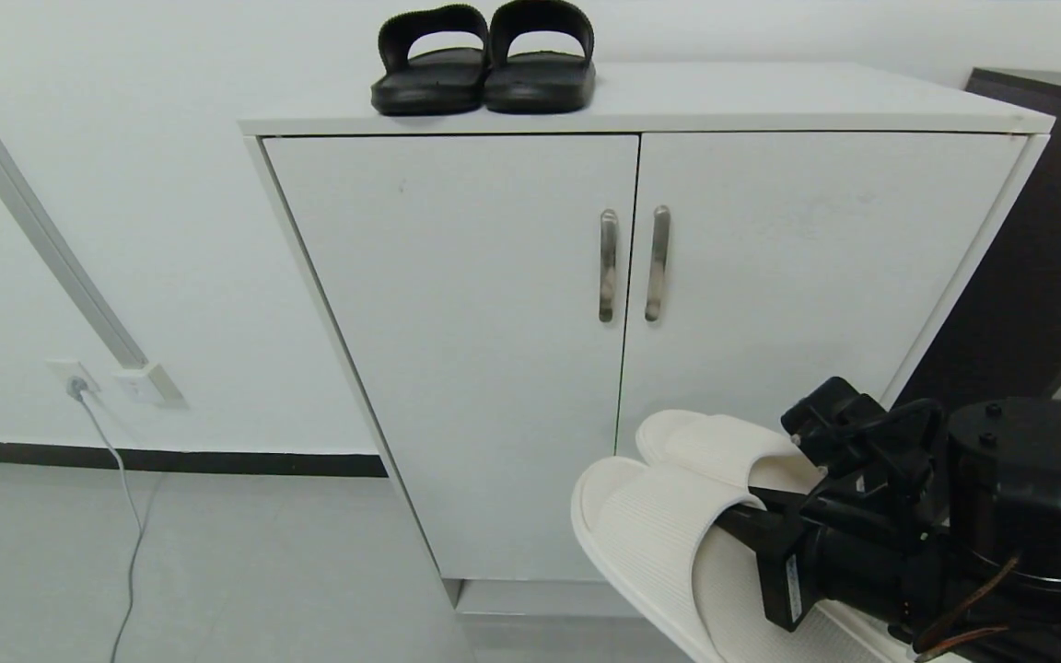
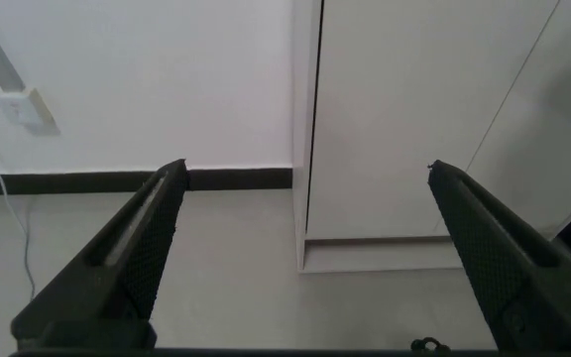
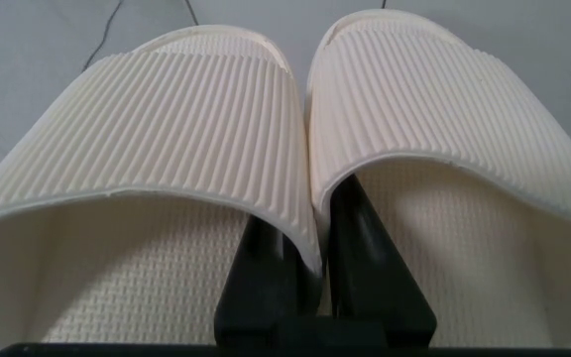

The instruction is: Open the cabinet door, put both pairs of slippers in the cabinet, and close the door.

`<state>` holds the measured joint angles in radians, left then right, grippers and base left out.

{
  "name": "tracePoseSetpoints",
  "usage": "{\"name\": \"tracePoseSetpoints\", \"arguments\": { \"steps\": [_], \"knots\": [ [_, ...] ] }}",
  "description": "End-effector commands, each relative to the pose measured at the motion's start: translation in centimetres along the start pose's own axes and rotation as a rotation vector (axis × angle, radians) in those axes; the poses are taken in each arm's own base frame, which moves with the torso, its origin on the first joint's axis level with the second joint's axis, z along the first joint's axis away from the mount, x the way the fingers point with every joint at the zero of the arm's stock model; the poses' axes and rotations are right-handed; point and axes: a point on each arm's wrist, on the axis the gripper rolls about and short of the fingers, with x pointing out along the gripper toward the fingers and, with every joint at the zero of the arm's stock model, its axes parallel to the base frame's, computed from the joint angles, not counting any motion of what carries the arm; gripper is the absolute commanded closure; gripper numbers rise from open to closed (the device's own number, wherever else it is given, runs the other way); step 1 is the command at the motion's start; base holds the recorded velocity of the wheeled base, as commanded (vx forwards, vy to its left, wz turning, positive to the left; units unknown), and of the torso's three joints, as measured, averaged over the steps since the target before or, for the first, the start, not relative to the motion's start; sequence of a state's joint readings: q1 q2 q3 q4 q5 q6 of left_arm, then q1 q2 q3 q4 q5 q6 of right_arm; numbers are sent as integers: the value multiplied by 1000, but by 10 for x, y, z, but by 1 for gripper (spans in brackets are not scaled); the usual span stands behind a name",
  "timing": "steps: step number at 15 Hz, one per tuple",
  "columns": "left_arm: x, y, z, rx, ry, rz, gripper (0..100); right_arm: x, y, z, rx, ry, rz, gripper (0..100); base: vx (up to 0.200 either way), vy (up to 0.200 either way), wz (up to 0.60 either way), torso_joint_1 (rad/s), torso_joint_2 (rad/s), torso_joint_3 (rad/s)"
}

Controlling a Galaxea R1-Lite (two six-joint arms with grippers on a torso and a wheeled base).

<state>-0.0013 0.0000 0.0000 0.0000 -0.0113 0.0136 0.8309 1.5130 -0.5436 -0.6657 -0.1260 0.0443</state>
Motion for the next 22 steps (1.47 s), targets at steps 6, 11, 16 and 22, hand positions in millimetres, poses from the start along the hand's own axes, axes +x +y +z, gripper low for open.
{"name": "tracePoseSetpoints", "arguments": {
  "steps": [6, 11, 16, 22],
  "knots": [
    [-17, 3, 80, -28, -155, 96, 0, -2, 0, -6, -4, 20, -2, 100, 0, 0, 0, 2, 171, 170],
    [2, 0, 90, -33, 17, -72, 0, -1, 1, -10, -49, 35, 3, 100, 0, 0, 0, 0, 0, 0],
    [33, -4, 99, -49, 130, -268, 0, -3, 5, -12, -56, 41, 22, 100, 0, 0, 0, 0, 0, 0],
    [97, -8, 133, -42, 92, -368, 0, -1, 5, -14, -57, 50, 23, 100, 0, 0, 0, 0, 0, 0]
  ]
}}
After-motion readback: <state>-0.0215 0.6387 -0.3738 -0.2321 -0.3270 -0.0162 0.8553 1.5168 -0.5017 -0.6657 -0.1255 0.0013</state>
